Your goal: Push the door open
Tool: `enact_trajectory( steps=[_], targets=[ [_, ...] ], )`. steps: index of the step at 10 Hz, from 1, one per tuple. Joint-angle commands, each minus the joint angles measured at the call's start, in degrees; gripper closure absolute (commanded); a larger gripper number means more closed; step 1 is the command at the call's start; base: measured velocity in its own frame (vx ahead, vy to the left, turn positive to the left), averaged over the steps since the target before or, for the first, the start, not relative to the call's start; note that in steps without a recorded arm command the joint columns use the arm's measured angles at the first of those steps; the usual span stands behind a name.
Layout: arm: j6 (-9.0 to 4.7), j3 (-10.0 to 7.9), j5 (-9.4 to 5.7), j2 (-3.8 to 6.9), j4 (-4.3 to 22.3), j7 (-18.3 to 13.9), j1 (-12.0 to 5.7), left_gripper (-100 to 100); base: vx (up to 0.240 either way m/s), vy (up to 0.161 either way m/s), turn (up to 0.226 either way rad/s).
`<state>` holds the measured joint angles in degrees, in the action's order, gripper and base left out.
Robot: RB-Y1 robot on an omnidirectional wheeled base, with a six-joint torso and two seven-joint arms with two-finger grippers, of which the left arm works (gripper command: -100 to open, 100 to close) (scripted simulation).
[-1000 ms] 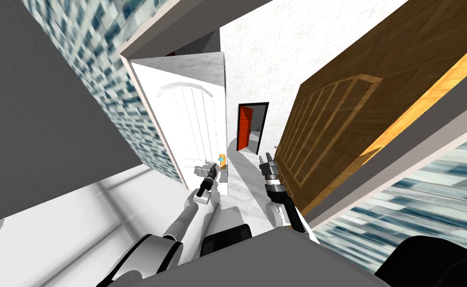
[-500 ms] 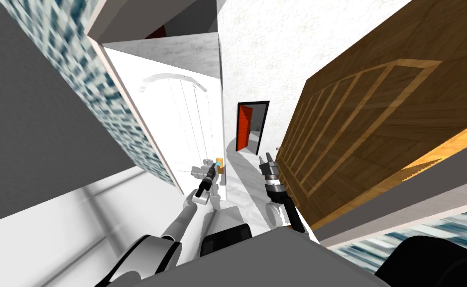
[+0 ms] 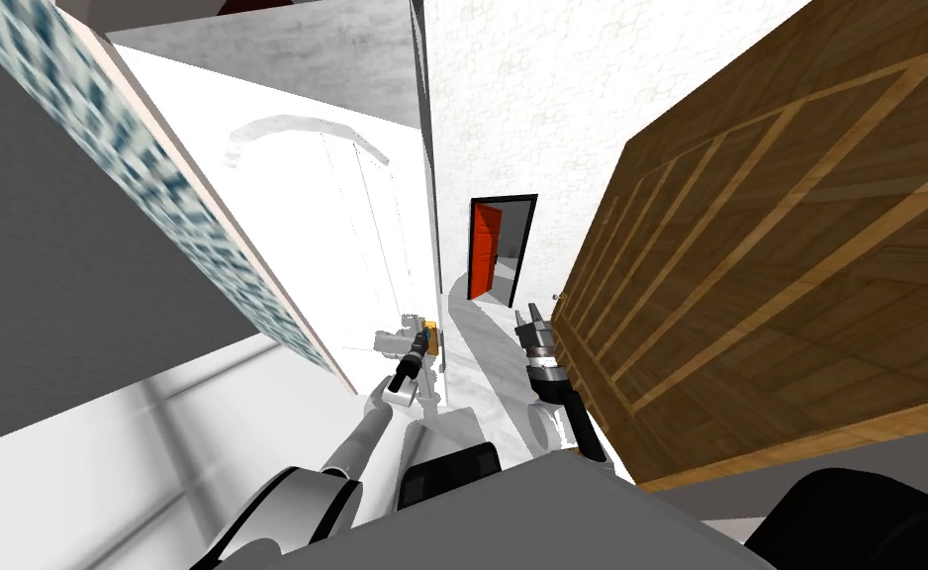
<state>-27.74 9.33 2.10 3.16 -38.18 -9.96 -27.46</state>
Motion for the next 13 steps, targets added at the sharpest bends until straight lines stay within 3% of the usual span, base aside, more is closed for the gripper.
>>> enact_trajectory(
  steps=[1, 6, 13],
  targets=[
    [0.05, 0.01, 0.00, 0.02, 0.05, -0.01, 0.08, 100, -0.028, 0.010, -0.009],
    [0.16, -0.45, -0.12, 0.26, 0.22, 0.24, 0.23, 100, 0.005, -0.007, 0.006],
    [0.24, -3.09, -0.97, 1.27, 0.46, 1.27, 0.31, 100, 0.159, -0.111, 0.041]
  ],
)
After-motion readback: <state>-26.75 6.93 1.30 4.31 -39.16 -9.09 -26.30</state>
